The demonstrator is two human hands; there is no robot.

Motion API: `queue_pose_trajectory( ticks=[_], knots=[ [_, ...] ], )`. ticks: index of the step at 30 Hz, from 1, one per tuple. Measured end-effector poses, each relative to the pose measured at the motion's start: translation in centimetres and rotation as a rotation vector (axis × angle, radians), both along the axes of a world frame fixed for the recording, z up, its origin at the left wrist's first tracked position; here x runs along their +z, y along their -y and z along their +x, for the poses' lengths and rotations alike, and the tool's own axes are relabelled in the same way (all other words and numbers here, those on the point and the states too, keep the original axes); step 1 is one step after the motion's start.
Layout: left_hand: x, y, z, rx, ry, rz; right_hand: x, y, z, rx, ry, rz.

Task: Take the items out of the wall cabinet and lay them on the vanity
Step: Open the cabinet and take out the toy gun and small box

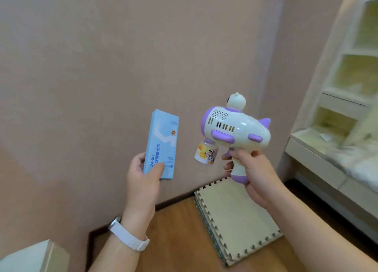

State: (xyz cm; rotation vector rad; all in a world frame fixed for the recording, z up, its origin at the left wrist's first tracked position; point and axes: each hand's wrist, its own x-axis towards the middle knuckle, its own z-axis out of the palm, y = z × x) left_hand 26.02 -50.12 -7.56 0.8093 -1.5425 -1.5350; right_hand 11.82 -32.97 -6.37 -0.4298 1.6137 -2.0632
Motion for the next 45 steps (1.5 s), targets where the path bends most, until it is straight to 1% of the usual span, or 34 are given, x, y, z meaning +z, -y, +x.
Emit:
queue_pose_trajectory(
  ticks=[5,10,14,19,22,26,30,35,39,42,45],
  knots=[
    [-0.7,-9.4,-8.4,-0.203,0.023,0.015,-0.9,-11.6,-4.9,-0.204,0.008,0.011],
    [-0.1,-18.0,-15.4,-0.430,0.039,0.025,-1.6,-21.3,-7.6,-0.418,0.075,-0.044],
    [-0.2,-23.0,-20.3,-0.585,0.061,0.009,-2.1,-27.4,-8.7,-0.583,0.111,-0.103],
    [-1.8,-28.3,-26.6,-0.773,0.105,0.026,-3.6,-33.0,-10.3,-0.776,0.127,-0.078],
    [-3.3,-30.6,-30.5,-0.864,0.098,0.039,-4.6,-35.0,-12.1,-0.873,0.140,-0.029],
    [-5.1,-31.9,-36.2,-0.959,0.120,0.091,-5.8,-36.0,-16.1,-0.972,0.171,-0.024],
    [-6.0,-31.6,-43.1,-0.976,0.158,0.165,-5.2,-35.5,-22.6,-1.005,0.236,-0.058],
    [-7.6,-30.4,-51.3,-1.001,0.211,0.248,-4.3,-34.4,-30.4,-1.065,0.237,-0.057],
    [-7.9,-30.8,-55.5,-1.030,0.209,0.288,-5.8,-34.1,-33.4,-1.086,0.292,-0.061],
    [-8.1,-31.6,-57.8,-1.071,0.215,0.272,-6.5,-34.9,-34.9,-1.096,0.315,-0.025],
    [-8.8,-32.8,-60.4,-1.065,0.229,0.250,-7.2,-36.8,-37.2,-1.135,0.317,-0.010]
  ],
)
